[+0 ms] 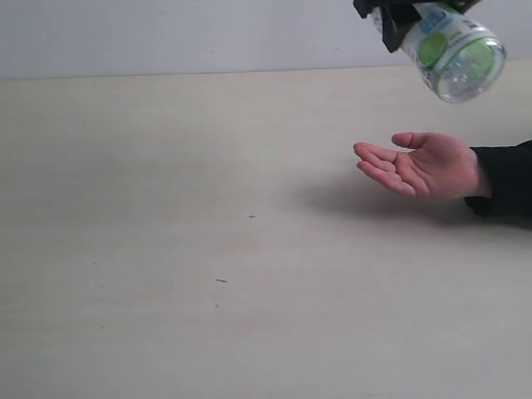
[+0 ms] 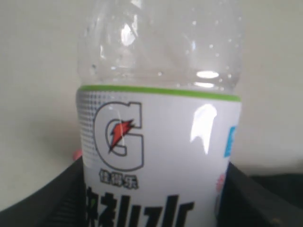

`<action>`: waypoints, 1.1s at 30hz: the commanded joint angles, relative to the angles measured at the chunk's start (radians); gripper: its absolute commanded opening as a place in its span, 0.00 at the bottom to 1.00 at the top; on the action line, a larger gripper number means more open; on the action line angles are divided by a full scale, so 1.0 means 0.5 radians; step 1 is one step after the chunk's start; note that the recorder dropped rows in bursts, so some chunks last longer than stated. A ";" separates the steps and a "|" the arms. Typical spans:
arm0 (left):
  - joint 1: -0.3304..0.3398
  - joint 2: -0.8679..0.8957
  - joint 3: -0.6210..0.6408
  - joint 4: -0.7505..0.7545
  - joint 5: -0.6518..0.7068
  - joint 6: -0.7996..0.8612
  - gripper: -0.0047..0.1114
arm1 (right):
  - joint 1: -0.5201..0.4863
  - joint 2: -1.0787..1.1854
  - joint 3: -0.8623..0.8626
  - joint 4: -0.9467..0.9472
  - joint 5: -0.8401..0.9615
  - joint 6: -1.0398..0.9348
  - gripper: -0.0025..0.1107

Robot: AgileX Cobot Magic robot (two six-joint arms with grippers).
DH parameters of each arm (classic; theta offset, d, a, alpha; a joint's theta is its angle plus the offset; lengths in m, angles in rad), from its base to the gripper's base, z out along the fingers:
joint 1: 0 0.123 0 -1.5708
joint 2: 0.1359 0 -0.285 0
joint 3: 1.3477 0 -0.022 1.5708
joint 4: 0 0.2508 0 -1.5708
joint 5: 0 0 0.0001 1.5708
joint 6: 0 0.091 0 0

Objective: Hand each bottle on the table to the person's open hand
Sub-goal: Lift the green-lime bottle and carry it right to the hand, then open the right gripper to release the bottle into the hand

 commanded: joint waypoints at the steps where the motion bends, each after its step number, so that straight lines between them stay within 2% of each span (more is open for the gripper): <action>1: 0.003 -0.011 0.001 0.005 0.001 -0.003 0.04 | -0.007 -0.266 0.403 0.000 -0.025 0.127 0.02; 7: 0.003 -0.011 0.001 0.005 0.001 -0.003 0.04 | -0.007 -0.455 0.868 0.018 -0.343 0.228 0.02; 11: 0.003 -0.011 0.001 0.005 0.001 -0.003 0.04 | -0.007 -0.436 1.014 0.018 -0.512 0.281 0.02; 20: 0.003 -0.011 0.001 0.005 0.001 -0.003 0.04 | -0.007 -0.228 1.043 -0.142 -0.782 0.506 0.02; 30: 0.003 -0.011 0.001 0.005 0.001 -0.003 0.04 | -0.007 0.008 1.043 -0.223 -0.862 0.601 0.02; 33: 0.003 -0.011 0.001 0.005 0.001 -0.003 0.04 | -0.007 0.035 1.043 -0.312 -0.956 0.742 0.02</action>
